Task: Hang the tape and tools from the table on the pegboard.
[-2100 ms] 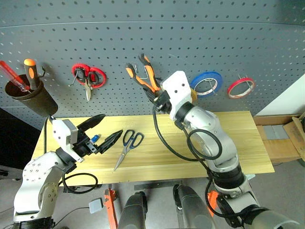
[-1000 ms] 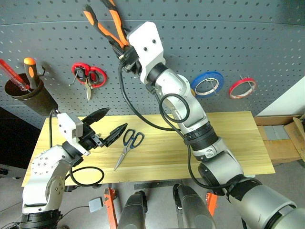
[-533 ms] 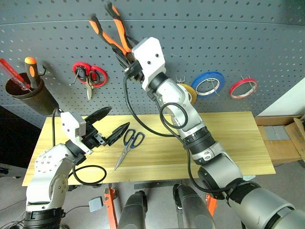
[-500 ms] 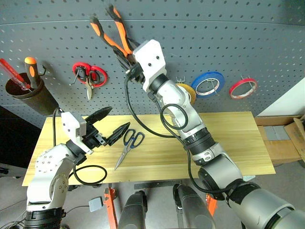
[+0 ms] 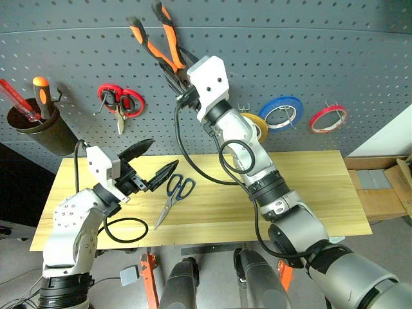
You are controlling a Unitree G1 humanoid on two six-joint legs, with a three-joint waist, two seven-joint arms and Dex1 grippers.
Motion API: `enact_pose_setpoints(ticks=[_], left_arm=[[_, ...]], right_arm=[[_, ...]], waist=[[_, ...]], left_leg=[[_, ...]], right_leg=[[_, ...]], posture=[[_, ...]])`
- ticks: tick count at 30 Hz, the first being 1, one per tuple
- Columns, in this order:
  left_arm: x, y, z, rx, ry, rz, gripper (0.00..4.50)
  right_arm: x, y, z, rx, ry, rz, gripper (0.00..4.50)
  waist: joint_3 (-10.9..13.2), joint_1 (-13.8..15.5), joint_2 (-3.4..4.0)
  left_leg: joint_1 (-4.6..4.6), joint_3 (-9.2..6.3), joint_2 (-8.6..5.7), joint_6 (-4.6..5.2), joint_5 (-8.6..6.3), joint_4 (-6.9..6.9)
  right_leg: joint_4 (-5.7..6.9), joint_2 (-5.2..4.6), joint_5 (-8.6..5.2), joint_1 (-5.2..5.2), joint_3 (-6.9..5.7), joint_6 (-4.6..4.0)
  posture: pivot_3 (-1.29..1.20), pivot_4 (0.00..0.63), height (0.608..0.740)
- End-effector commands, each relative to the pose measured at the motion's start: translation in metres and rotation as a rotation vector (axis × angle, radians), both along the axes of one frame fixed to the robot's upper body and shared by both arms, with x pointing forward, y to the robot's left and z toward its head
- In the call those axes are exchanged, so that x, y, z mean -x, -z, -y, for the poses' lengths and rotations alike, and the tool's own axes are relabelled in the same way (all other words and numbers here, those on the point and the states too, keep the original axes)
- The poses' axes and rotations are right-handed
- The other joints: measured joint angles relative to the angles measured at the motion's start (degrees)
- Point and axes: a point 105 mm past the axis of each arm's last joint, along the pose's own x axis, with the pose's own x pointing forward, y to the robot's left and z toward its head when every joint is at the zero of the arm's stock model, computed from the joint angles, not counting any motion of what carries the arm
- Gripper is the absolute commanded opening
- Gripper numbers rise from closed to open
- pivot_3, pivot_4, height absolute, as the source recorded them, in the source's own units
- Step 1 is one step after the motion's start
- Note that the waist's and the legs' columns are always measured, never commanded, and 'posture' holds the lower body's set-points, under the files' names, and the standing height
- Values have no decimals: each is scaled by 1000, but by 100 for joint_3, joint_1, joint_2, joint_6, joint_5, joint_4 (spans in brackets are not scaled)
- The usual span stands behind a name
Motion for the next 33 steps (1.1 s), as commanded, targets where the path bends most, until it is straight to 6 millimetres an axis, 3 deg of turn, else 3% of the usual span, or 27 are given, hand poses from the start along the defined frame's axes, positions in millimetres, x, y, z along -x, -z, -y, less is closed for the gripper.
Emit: enact_pose_setpoints(ticks=[1, 10, 23, 33], left_arm=[[1, -9, 4, -1, 2, 54, 4500], [0, -9, 6, 3, -1, 61, 4500], [-4, -5, 9, 3, 0, 70, 4500], [-4, -1, 5, -1, -10, 70, 4500]], right_arm=[[6, -13, -2, -38, -17, 56, 1730], [-4, 11, 0, -11, 9, 20, 1730], [-15, 29, 20, -5, 116, 18, 1730], [-17, 41, 23, 24, 155, 6, 1730]], waist=[[0, 0, 0], [0, 5, 0], [0, 15, 0], [0, 15, 0]], left_leg=[[0, 0, 0, 0, 0, 0], [-8, 0, 0, 0, 0, 0], [-11, -1, -1, 0, 0, 4], [-10, -4, -1, -1, 1, 10]], right_leg=[[0, 0, 0, 0, 1, 0], [0, 0, 0, -5, 0, 0], [1, 0, 1, -6, -1, -1], [7, 0, 3, -5, -2, -3]], posture=[[-47, 283, 740], [-40, 284, 740], [-53, 286, 740], [-55, 287, 740]])
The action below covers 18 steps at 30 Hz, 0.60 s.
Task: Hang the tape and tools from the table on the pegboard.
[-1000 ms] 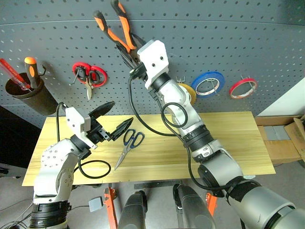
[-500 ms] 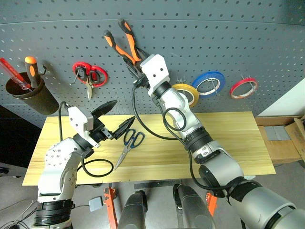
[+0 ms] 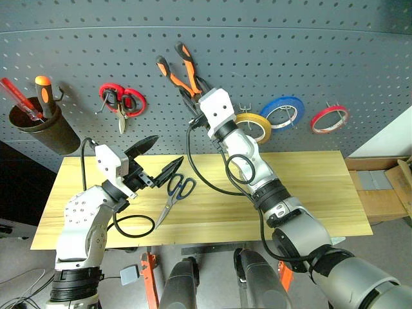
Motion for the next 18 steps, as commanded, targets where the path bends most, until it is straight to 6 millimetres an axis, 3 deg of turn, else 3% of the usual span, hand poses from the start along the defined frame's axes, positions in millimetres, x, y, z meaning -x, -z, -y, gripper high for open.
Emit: enact_pose_setpoints(ticks=[1, 3, 12, 18], left_arm=[[2, -3, -1, 0, -6, 28, 4500], [2, -2, -2, 1, -8, 28, 4500], [2, 0, -3, 3, -20, 22, 4500], [-1, 1, -6, -2, -55, 16, 4500]], right_arm=[[6, -15, 1, -34, 7, 49, 1730], [5, -16, 1, -37, 9, 37, 1730], [-2, -15, 4, 1, 62, -67, 4381], [6, -24, 21, 21, 51, -135, 4470]], waist=[[0, 0, 0], [0, 0, 0], [0, 0, 0], [0, 72, 0]], left_leg=[[0, 0, 0, 0, 0, 0], [0, 0, 0, 0, 0, 0], [0, -5, 0, 0, 1, 7], [1, -22, -5, 9, 12, 26]], right_leg=[[0, 0, 0, 0, 0, 0], [1, 0, 0, 0, 0, 0], [8, 0, 2, 1, -4, -3], [40, -4, 5, 1, -17, -8]], posture=[[-55, 287, 740], [-57, 288, 740], [-64, 294, 740], [-66, 295, 740]])
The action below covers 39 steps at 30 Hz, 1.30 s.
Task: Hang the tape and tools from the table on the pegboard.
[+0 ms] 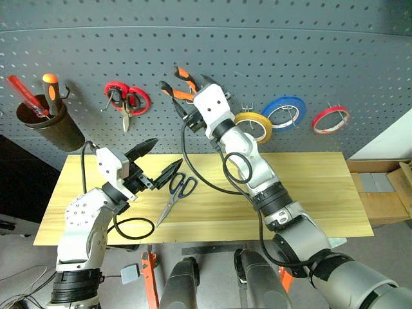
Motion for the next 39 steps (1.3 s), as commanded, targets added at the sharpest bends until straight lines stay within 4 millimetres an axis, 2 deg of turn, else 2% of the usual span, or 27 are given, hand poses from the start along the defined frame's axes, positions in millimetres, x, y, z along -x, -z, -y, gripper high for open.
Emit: enact_pose_setpoints(ticks=[1, 9, 13, 16, 18, 23, 29, 34, 36, 39], left_arm=[[1, -7, -2, -7, -28, 37, 4500], [1, -4, -3, -16, -53, 8, 4500], [-3, 2, -4, -43, -85, -44, 4500], [-2, 14, -6, -86, -110, -132, 4500], [-1, 24, -7, -125, -129, -198, 4500], [5, 47, -13, -186, -161, -318, 4500], [10, 75, -29, -330, -274, -488, 4500], [14, 92, -13, -377, -270, -633, 4500], [14, 101, -12, -413, -309, -702, 4500], [14, 116, 2, -513, -272, -747, 4500]], right_arm=[[8, -23, 22, -37, 1, -11, 4470], [29, -26, 47, 47, -37, -56, 4470], [45, -20, 59, 103, -105, -108, 4470], [75, -7, 63, 150, -314, -260, 4470], [85, -1, 70, 159, -373, -364, 4470], [100, 26, 99, 244, -422, -568, 4470], [118, 55, 121, 348, -426, -669, 4470], [130, 77, 127, 417, -441, -732, 4470], [134, 81, 127, 426, -463, -753, 4470], [143, 92, 124, 437, -500, -799, 4470]], waist=[[0, 30, 0], [0, 50, 1], [1, 52, 1], [1, 54, 1], [2, 38, 3], [2, 51, 4], [7, 73, 11], [15, 82, 11], [27, 84, 9], [33, 86, 9]], left_leg=[[0, -6, 0, 0, 1, 0], [-7, -27, 2, 0, 1, -9], [-10, -35, 2, 0, 2, -12], [-13, -36, 2, 0, 1, -12], [-14, -44, 3, 0, 1, -13], [-12, -60, 5, 1, 1, -14], [-17, -55, 2, 1, 1, -22], [-17, -52, 2, 1, 1, -21], [-17, -52, 1, 1, 1, -20], [-15, -51, -1, 1, 1, -18]], right_leg=[[1, 0, 0, 1, -7, 0], [-4, -1, -7, 0, -45, -11], [-5, 0, -10, 0, -51, -14], [-8, 0, -10, 1, -58, -13], [-17, 0, -10, 5, -57, -13], [-38, 0, -11, 20, -69, -14], [-58, 1, -12, 22, -67, -11], [-59, 1, -17, 23, -68, -2], [-58, 2, -22, 24, -68, 7], [-57, 7, -31, 24, -70, 22]], posture=[[-66, 294, 740], [-72, 294, 740], [-73, 294, 740], [-78, 294, 740], [-85, 295, 740], [-88, 294, 740], [-94, 303, 740], [-91, 313, 740], [-91, 315, 740], [-98, 318, 740]])
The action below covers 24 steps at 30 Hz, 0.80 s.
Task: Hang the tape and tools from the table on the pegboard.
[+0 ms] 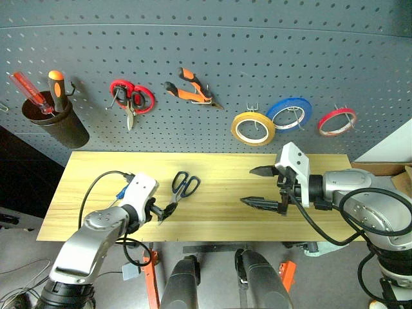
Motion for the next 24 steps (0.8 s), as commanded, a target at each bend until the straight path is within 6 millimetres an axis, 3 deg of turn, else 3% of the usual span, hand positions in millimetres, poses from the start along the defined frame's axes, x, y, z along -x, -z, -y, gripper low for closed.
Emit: enact_pose_setpoints(ticks=[1, 9, 16, 24], left_arm=[[0, 8, 13, -69, 51, -40, 4500], [-18, 22, 13, -73, -24, -81, 4500], [-33, 27, 7, -75, -81, -94, 4500], [-49, 38, 14, -78, -50, -128, 4500]], right_arm=[[16, 2, -9, -4, -76, -6, 4470], [26, 13, -19, 1, -97, -24, 4470], [23, 15, -19, 12, -78, -11, 4470], [22, 15, -20, 12, -78, -3, 4470]], waist=[[2, 2, 1], [48, 0, -9], [69, 4, -16], [74, 4, -16]], left_leg=[[0, 0, 0, 0, 0, 0], [-1, -2, 2, 0, 0, 0], [-3, -2, -2, 0, 0, 1], [-3, 0, -6, 0, 0, 2]], right_leg=[[0, 0, 0, 0, 0, 0], [1, -1, 1, -1, 4, -1], [0, -5, 16, -1, 2, -25], [0, -6, 15, 0, -5, -22]], posture=[[-101, 320, 740], [-110, 331, 740], [-115, 337, 740], [-122, 337, 740]])
